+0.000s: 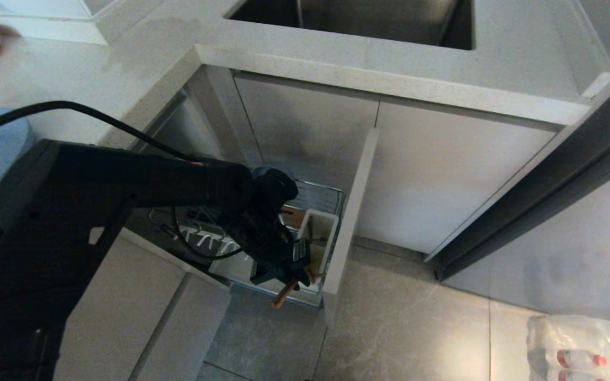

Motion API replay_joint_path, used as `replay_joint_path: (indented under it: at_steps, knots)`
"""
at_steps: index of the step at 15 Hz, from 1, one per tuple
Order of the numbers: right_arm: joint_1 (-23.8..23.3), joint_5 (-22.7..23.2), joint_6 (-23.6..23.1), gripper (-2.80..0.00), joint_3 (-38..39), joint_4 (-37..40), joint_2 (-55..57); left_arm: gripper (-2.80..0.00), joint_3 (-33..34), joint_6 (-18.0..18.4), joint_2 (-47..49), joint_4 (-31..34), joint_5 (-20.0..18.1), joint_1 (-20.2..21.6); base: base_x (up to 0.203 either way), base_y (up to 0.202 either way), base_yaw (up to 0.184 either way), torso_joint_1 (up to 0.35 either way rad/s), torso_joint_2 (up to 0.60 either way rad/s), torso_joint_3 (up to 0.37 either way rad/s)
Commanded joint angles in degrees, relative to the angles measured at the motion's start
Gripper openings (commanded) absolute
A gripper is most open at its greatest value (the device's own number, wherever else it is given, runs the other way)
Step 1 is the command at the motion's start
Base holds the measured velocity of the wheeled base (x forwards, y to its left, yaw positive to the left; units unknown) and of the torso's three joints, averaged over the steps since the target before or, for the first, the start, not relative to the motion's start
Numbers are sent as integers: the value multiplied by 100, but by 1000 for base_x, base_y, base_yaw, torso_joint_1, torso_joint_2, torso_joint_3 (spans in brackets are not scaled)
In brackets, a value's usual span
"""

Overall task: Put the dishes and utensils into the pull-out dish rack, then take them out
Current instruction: Pick up the chopsticks and place it in the cupboard

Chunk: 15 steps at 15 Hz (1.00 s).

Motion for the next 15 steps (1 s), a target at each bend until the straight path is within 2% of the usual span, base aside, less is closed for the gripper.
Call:
replay_joint_path:
  at_steps: [1, 15]
  knots:
    - [0, -1, 2, -280, 0, -2, 9, -280, -51, -21, 120, 25, -33, 18, 0, 0, 0, 0, 0, 0]
    - [0, -1, 2, -280, 0, -2, 9, -280, -157, -21, 309, -142, -113, 105, 0, 0, 0, 0, 0, 0]
